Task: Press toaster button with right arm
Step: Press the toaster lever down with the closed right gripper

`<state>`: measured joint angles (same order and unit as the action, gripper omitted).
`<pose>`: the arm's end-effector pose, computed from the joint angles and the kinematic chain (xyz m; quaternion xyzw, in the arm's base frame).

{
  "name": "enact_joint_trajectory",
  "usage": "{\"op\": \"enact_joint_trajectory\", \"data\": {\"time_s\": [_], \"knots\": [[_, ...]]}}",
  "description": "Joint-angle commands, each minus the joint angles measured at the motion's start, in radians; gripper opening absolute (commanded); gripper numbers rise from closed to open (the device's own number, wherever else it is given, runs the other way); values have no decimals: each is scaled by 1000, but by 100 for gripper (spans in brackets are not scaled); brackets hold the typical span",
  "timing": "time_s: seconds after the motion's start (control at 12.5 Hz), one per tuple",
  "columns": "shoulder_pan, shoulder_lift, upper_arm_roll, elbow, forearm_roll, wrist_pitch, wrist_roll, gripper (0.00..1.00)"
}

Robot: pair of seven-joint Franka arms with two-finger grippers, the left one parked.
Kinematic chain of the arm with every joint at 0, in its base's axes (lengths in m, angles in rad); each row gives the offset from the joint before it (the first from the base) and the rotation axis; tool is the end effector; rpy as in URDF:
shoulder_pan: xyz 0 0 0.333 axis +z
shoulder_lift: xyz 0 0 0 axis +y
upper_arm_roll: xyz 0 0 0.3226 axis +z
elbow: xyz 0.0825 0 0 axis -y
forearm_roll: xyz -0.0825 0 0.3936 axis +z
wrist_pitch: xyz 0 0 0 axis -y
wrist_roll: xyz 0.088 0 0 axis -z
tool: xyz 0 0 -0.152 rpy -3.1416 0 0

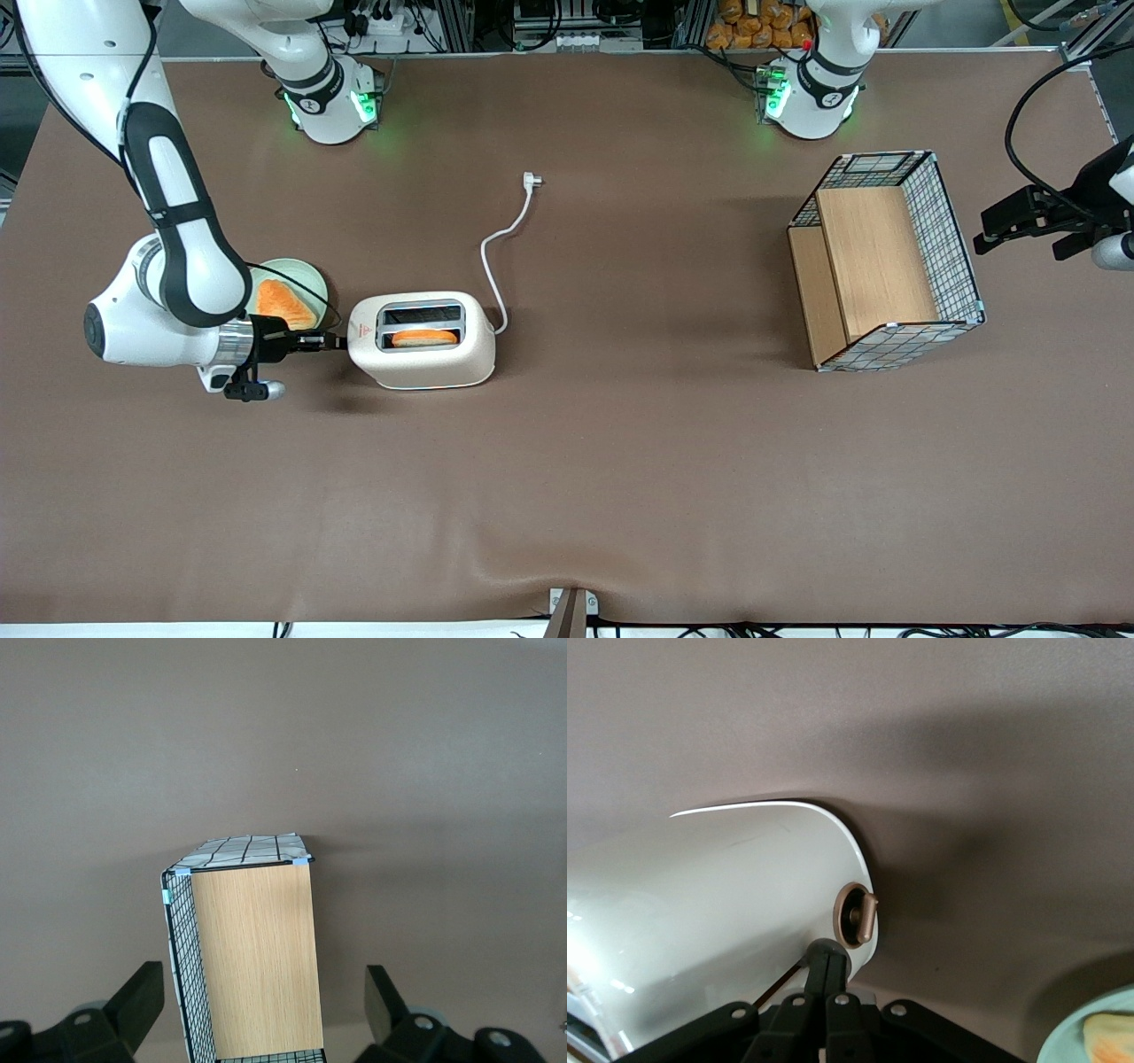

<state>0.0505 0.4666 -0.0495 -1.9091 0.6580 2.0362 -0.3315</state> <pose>0.5977 0.0597 0.1978 -0.9548 0.0334 0.1150 0.2719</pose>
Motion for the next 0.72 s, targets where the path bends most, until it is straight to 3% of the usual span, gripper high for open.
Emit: {"op": "enact_joint_trajectory", "data": {"time_s": [0.0, 0.64], "knots": [[8, 35, 5, -11, 35, 61, -46, 0], [9, 44, 5, -11, 37, 68, -49, 0]]}}
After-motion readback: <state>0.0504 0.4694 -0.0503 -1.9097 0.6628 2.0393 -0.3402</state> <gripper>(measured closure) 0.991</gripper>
